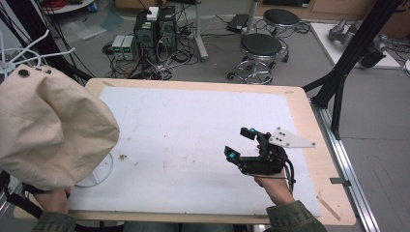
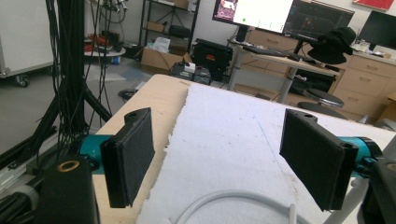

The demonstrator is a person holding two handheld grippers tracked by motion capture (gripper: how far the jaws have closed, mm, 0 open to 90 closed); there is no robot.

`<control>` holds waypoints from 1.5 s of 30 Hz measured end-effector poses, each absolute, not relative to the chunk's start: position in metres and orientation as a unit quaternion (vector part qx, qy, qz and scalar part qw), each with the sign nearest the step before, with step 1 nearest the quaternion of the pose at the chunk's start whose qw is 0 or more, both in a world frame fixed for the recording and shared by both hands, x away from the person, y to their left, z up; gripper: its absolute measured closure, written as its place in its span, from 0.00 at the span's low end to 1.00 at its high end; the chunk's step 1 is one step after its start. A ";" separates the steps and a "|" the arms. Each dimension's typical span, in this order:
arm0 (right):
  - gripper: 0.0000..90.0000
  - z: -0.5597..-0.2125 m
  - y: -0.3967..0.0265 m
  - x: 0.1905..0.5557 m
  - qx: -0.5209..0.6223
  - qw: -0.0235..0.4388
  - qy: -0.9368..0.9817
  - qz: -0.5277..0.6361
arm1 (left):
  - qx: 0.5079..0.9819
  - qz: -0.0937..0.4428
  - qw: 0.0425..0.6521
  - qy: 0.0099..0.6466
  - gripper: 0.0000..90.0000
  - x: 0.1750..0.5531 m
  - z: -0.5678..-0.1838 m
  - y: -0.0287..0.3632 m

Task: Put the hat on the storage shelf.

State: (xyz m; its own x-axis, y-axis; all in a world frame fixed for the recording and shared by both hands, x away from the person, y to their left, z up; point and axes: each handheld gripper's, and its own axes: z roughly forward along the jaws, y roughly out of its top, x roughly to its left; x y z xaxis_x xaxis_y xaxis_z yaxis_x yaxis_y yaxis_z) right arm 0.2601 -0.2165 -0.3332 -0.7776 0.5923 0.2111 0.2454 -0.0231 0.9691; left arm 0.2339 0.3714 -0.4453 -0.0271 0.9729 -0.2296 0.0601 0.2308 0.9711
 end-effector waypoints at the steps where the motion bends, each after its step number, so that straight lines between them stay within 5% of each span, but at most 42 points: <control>1: 0.13 -0.336 -0.220 0.259 0.310 0.139 0.682 0.647 | 0.449 0.428 0.534 0.575 0.29 0.234 -0.445 0.371; 15: 0.12 -0.375 -0.266 0.241 0.388 0.201 0.660 0.611 | 0.450 0.428 0.533 0.575 0.29 0.234 -0.445 0.371; 35: 0.13 -0.425 -0.288 0.230 0.549 0.423 0.524 0.496 | 0.449 0.429 0.531 0.576 0.29 0.234 -0.446 0.371; 45: 0.13 -0.437 -0.291 0.233 0.574 0.428 0.523 0.462 | 0.447 0.435 0.530 0.574 0.29 0.235 -0.446 0.370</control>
